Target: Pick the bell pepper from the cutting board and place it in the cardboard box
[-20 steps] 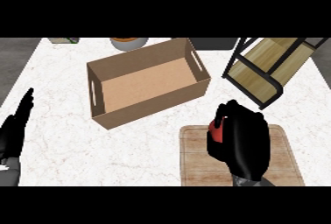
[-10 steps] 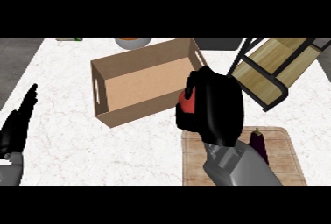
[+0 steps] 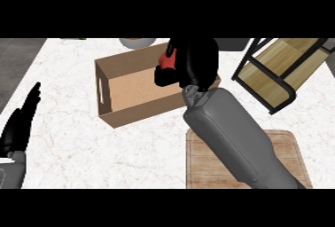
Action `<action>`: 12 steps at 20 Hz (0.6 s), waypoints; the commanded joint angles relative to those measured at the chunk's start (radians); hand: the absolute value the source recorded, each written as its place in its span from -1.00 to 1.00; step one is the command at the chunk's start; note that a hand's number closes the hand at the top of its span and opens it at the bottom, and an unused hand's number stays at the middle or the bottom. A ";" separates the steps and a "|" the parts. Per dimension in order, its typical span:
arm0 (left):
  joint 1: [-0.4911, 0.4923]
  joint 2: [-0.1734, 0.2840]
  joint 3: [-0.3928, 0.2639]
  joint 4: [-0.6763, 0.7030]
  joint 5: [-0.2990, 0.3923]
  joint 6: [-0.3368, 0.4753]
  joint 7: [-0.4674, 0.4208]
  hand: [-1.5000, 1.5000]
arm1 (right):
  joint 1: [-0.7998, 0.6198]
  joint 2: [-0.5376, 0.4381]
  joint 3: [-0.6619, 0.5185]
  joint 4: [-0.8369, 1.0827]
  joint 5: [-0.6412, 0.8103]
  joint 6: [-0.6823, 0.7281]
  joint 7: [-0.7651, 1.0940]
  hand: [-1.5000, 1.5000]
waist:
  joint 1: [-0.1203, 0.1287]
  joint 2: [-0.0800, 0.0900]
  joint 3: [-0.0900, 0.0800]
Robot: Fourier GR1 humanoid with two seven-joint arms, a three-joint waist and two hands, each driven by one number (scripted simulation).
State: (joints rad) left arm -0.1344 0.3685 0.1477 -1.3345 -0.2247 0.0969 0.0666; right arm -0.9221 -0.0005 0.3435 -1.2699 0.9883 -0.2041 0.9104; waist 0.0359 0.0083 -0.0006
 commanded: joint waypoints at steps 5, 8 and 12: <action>-0.031 0.008 0.000 0.038 -0.003 -0.023 -0.047 0.00 | -0.255 0.000 -0.060 0.465 -0.191 -0.243 -0.093 1.00 | 0.038 0.011 -0.001; -0.035 -0.017 -0.018 0.011 -0.022 0.001 -0.005 0.00 | -0.279 0.001 -0.098 0.621 -0.214 -0.287 -0.177 1.00 | 0.034 0.012 0.000; -0.041 -0.020 -0.020 0.021 -0.010 -0.020 -0.017 0.00 | -0.359 0.001 -0.100 0.780 -0.242 -0.289 -0.195 1.00 | 0.050 0.018 -0.001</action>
State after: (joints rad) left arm -0.1681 0.3554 0.1349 -1.3112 -0.2341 0.0831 0.0483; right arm -1.2090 -0.0001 0.2537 -0.6502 0.7703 -0.4784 0.7372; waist 0.0765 0.0227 -0.0011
